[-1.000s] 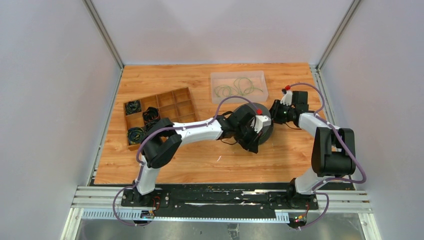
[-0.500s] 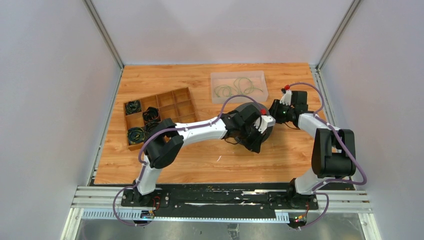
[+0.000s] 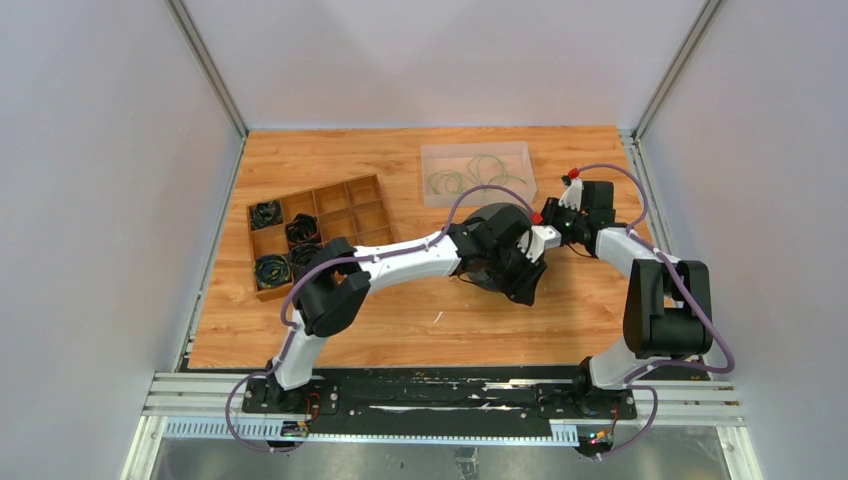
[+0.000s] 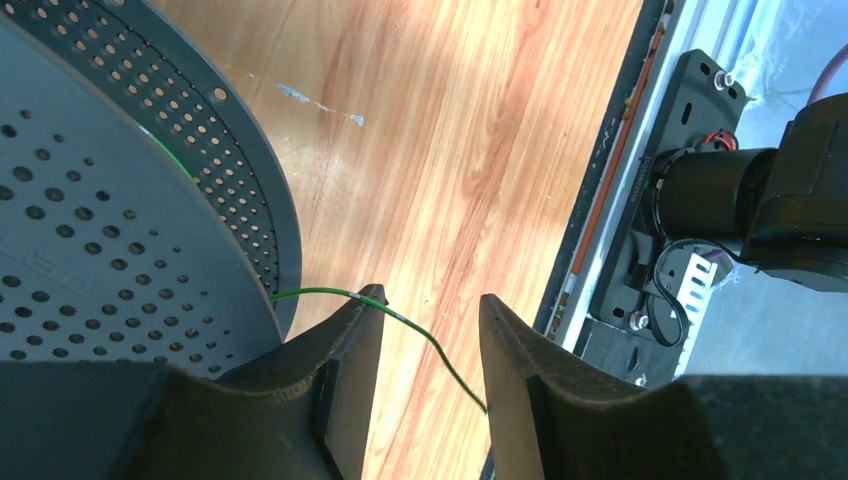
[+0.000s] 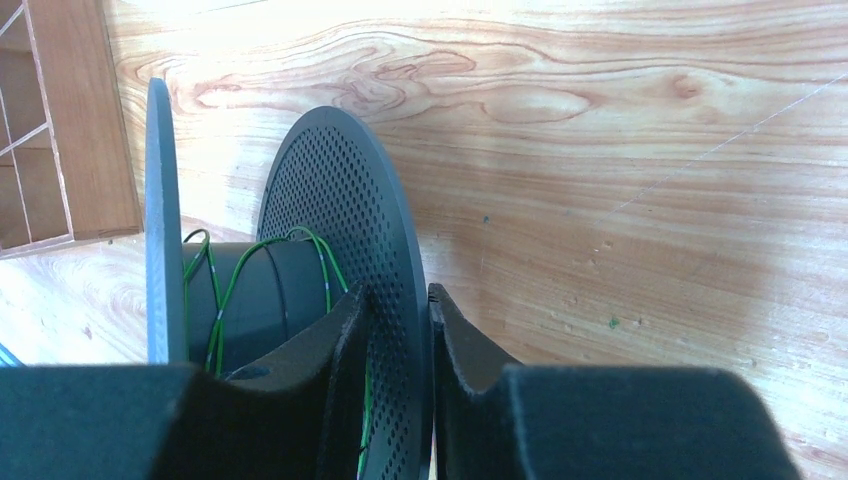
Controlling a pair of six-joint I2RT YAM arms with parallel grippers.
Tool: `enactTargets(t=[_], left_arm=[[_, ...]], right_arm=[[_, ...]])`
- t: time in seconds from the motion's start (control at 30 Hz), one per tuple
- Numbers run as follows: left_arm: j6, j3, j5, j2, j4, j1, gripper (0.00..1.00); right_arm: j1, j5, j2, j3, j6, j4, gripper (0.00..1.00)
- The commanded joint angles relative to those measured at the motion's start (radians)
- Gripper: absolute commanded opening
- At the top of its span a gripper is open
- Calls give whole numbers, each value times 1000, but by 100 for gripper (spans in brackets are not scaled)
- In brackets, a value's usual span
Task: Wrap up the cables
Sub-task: Wrap the cable around the cable reel.
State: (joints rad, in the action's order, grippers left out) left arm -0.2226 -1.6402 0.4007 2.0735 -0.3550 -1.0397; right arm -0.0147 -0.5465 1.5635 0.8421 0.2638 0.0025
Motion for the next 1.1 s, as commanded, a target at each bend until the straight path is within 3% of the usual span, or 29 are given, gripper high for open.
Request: enactTargets(t=[0.0,0.43,0.87,1.07], left_arm=[[18,-12,-61,36,2,6,48],[112,-64,-133,50,-4,-3,54],[48,-59,25,32,38,-14,61],[101,-34,33,-6,42,-28,62]], right_arm=[[18,53,-8,-26,-52,-46,1],[19,45,-5,-27,-56,-42,1],[19,42,25,-29,-88,-21,1],[19,45,31,-23,-104,-19,1]])
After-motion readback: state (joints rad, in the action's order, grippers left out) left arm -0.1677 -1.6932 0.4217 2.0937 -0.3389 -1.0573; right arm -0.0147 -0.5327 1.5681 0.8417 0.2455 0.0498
